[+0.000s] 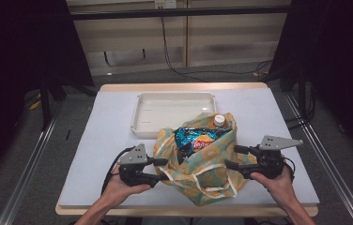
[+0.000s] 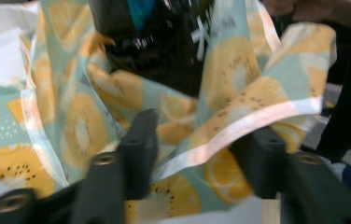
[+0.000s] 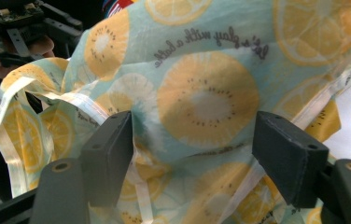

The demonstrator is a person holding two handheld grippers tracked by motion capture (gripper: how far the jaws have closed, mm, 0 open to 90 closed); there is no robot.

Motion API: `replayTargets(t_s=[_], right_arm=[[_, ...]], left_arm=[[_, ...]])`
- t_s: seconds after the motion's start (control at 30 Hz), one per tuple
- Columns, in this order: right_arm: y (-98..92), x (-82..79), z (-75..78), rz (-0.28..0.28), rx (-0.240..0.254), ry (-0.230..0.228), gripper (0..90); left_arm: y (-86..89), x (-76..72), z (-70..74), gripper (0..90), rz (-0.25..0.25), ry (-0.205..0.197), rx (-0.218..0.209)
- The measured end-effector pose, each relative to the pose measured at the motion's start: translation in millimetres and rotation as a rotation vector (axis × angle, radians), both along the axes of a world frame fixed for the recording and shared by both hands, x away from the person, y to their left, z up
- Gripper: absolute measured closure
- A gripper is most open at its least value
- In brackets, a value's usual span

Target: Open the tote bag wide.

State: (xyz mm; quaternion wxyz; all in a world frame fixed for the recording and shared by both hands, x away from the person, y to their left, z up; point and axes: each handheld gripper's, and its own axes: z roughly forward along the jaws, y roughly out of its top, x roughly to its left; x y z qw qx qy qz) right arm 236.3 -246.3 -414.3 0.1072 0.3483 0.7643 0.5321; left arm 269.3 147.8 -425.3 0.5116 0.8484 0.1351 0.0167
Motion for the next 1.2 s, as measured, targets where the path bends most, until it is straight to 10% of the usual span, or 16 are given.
replayTargets(t_s=[0.2, 0.6, 1.2], right_arm=[[8.3, 2.5, -2.0, 0.022, -0.02, 0.004, 39.7], [-2.7, -13.1, 1.9, 0.032, -0.001, -0.028, 90.0], [-25.6, -51.8, -23.2, 0.04, -0.047, 0.011, 90.0]], left_arm=[[-1.9, -9.2, 0.0, 86.3, -0.085, 0.002, 0.014], [2.2, -35.6, -0.9, 89.7, -0.13, 0.0, 0.01], [-7.3, -20.5, -36.4, 89.8, -0.106, 0.039, 0.171]])
